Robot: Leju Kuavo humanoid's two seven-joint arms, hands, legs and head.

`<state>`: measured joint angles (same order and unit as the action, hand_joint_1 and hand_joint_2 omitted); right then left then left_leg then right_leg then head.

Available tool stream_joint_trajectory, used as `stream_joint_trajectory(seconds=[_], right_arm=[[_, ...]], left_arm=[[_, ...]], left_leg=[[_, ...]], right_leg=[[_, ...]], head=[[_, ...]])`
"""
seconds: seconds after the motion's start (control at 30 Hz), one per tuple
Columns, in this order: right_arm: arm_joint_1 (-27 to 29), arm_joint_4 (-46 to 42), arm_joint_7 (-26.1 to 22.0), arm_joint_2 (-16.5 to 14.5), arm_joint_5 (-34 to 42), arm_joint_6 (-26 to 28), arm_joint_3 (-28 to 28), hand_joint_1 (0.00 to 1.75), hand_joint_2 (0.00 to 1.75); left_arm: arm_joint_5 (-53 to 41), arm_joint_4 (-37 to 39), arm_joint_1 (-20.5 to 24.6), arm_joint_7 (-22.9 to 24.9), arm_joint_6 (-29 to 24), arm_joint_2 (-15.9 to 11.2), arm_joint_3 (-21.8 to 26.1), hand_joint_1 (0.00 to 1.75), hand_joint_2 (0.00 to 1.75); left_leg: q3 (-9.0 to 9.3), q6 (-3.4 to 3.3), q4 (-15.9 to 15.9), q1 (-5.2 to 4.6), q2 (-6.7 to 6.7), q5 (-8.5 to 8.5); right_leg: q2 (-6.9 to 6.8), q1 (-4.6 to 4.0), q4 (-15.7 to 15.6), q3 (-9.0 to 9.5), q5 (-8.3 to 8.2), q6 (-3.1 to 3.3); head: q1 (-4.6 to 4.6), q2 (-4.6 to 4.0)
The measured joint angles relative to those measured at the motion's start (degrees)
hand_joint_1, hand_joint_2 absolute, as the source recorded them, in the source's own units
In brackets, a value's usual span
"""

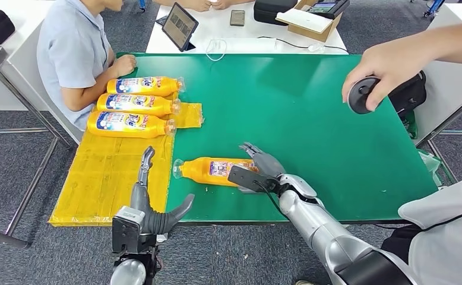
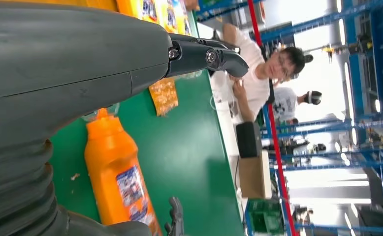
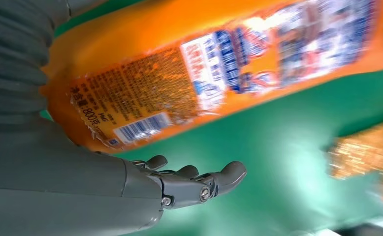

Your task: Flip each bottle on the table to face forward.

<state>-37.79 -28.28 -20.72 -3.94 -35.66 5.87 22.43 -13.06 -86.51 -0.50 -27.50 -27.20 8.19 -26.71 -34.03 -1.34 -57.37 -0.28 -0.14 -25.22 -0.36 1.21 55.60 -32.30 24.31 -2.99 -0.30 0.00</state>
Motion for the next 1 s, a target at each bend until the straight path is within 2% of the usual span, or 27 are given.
stream_joint_trajectory(seconds=[0.17,0.3,0.37,0.47,0.5,0.53,0.6,0.63,0.73,0.8,1.0], right_arm=[[-1.81,3.04,10.54,-0.06,-2.96,-1.94,0.93,0.00,1.75],[-3.89,5.41,20.26,-0.10,-5.78,-5.49,2.27,0.00,1.75],[-4.83,6.36,24.02,-0.14,-6.86,-7.03,2.90,0.13,1.75],[-5.56,7.36,25.41,0.01,-7.39,-8.25,3.50,1.26,1.75],[-5.61,7.54,24.35,0.19,-7.22,-8.17,3.57,1.55,1.75],[-5.56,7.66,22.78,0.42,-6.99,-7.73,3.60,1.54,1.75],[-5.21,7.80,18.54,0.93,-6.65,-5.41,3.62,1.01,1.75],[-4.87,7.87,16.29,1.12,-6.58,-3.38,3.62,0.80,1.75],[-3.76,8.08,11.91,1.34,-6.62,2.92,3.62,0.41,1.75],[-3.32,8.22,10.64,1.34,-6.77,5.41,3.62,0.03,1.75],[-2.55,8.42,8.94,1.32,-8.57,11.73,3.62,0.00,1.75]], left_arm=[[1.63,0.54,0.30,1.43,1.02,-0.14,-0.04,0.00,1.75],[3.10,1.21,0.80,2.43,2.02,-0.24,-0.04,0.00,1.75],[3.42,1.59,1.06,2.64,2.29,-0.26,-0.03,0.00,1.75],[3.74,2.22,1.54,2.70,2.57,-0.26,-0.03,0.00,1.75],[3.91,2.43,1.70,2.64,2.64,-0.26,-0.04,0.00,1.75],[4.10,2.62,1.83,2.51,2.68,-0.26,-0.04,0.00,1.75],[4.45,2.85,1.97,2.09,2.72,-0.26,-0.05,0.00,1.75],[4.58,2.87,2.00,1.91,2.74,-0.26,-0.05,0.00,1.75],[4.63,2.86,2.11,1.63,2.65,-0.26,-0.05,0.00,1.75],[4.52,2.86,2.22,1.37,2.35,-0.26,-0.05,0.00,1.75],[3.74,2.84,2.56,0.28,0.97,-0.23,-0.06,0.00,1.75]], left_leg=[[0.02,0.00,0.00,0.00,0.00,0.00],[0.11,0.00,0.00,0.00,0.03,0.00],[0.18,0.00,0.00,0.01,0.02,0.00],[0.28,0.00,0.00,0.01,-0.01,0.00],[0.30,0.00,0.00,0.01,-0.01,0.00],[0.31,0.00,0.00,0.00,0.00,0.00],[0.32,0.00,0.00,-0.01,0.01,0.00],[0.31,0.00,-0.01,-0.02,0.00,0.00],[0.28,0.00,-0.01,-0.03,-0.01,0.00],[0.27,0.00,-0.01,-0.02,0.00,0.00],[0.17,0.00,0.00,0.01,0.01,0.00]], right_leg=[[0.01,0.00,0.00,0.00,0.00,0.00],[0.02,0.00,-0.01,0.03,0.00,0.00],[0.01,0.00,-0.01,0.08,0.00,0.00],[-0.01,0.00,-0.02,0.17,0.01,0.01],[0.00,0.00,-0.02,0.19,0.01,0.02],[0.00,0.01,-0.02,0.21,0.01,0.01],[0.00,0.02,-0.02,0.24,0.01,0.01],[0.00,0.02,-0.03,0.24,0.00,0.01],[0.01,0.03,-0.02,0.24,-0.01,0.00],[0.02,0.02,-0.02,0.22,-0.01,-0.01],[0.02,-0.01,0.00,0.13,-0.01,-0.01]], head=[[0.01,0.00],[0.01,0.00],[0.00,0.00],[0.01,0.00],[0.01,0.00],[0.01,0.00],[0.01,0.00],[0.02,0.00],[0.01,0.00],[0.00,0.00],[-0.01,0.00]])
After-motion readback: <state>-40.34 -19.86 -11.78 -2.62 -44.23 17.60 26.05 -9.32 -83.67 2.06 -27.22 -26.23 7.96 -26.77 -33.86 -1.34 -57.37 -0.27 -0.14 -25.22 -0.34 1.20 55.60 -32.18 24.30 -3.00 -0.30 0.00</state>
